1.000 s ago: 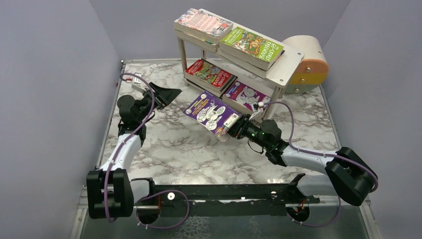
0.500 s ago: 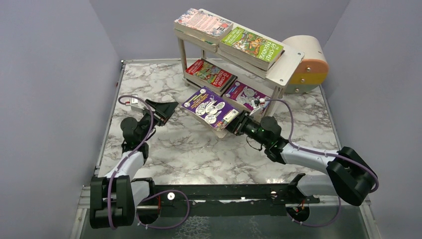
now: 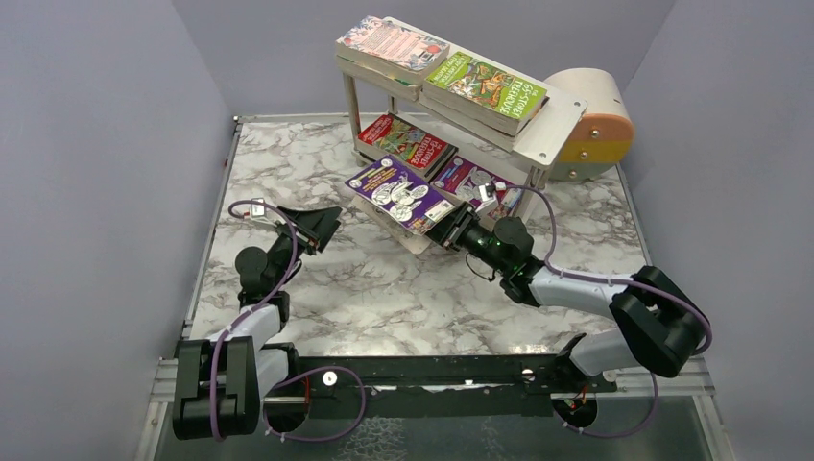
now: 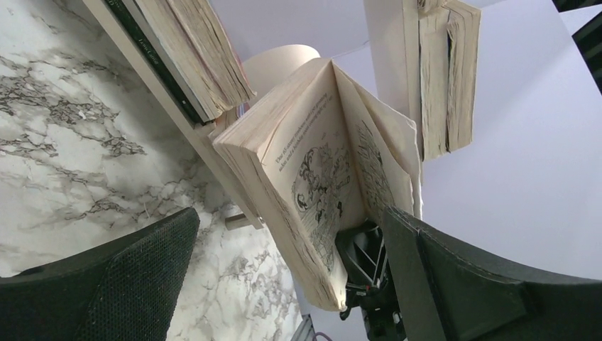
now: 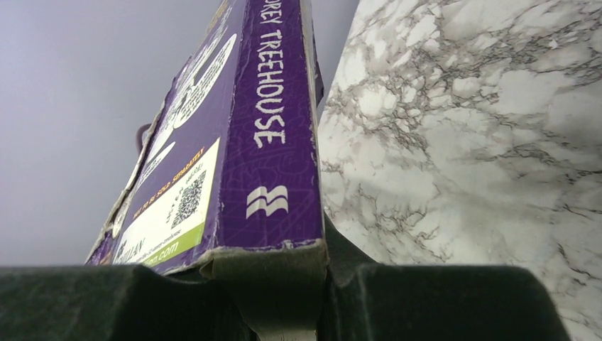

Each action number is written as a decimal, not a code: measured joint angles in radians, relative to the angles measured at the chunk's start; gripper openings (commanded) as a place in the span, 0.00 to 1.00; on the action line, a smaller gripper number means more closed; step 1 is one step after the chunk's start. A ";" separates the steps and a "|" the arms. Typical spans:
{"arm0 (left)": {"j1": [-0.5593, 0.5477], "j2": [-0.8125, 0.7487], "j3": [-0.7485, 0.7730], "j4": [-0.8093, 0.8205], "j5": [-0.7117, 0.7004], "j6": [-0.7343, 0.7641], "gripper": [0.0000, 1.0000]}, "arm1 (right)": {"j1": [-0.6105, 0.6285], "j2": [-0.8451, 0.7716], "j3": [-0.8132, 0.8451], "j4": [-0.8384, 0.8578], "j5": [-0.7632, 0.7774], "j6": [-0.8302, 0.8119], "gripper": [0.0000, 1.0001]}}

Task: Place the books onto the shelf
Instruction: Pick up the book from the center of the board.

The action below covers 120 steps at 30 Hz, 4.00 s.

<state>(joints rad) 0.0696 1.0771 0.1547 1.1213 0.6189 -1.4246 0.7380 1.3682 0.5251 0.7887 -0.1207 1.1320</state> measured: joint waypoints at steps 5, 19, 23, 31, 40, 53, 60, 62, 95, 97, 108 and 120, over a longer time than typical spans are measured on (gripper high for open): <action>-0.011 0.005 0.000 0.021 -0.002 -0.003 0.97 | 0.000 0.066 0.024 0.059 -0.008 0.047 0.01; -0.120 0.136 0.095 0.067 -0.049 -0.005 0.96 | 0.003 0.130 0.108 0.110 -0.009 0.121 0.01; -0.140 0.168 0.132 0.076 -0.065 -0.001 0.95 | 0.009 0.146 0.116 0.119 -0.012 0.128 0.01; -0.180 0.253 0.176 0.114 -0.087 0.002 0.92 | 0.016 0.170 0.129 0.138 -0.031 0.153 0.01; -0.220 0.311 0.200 0.151 -0.116 0.003 0.87 | 0.024 0.176 0.134 0.158 -0.040 0.176 0.01; -0.269 0.326 0.235 0.183 -0.160 0.004 0.54 | 0.033 0.202 0.134 0.189 -0.046 0.185 0.01; -0.268 0.312 0.216 0.186 -0.174 0.005 0.37 | 0.034 0.205 0.134 0.199 -0.046 0.188 0.01; -0.268 0.307 0.214 0.186 -0.176 0.005 0.34 | 0.034 0.205 0.134 0.204 -0.046 0.191 0.01; -0.269 0.187 0.189 0.103 -0.179 0.009 0.00 | 0.035 0.206 0.134 0.229 -0.052 0.203 0.19; -0.269 0.187 0.189 0.100 -0.179 0.009 0.00 | 0.035 0.205 0.134 0.227 -0.052 0.201 0.36; -0.281 0.195 0.258 -0.026 -0.172 0.003 0.00 | 0.035 0.006 0.087 0.082 -0.030 0.118 0.70; -0.268 0.327 0.378 -0.126 -0.208 0.052 0.00 | 0.034 -0.589 -0.043 -0.317 0.106 -0.024 0.71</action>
<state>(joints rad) -0.1986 1.4044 0.5331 0.9951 0.4107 -1.3727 0.7719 0.7795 0.4820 0.4721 -0.0143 1.1080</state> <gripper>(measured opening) 0.167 0.706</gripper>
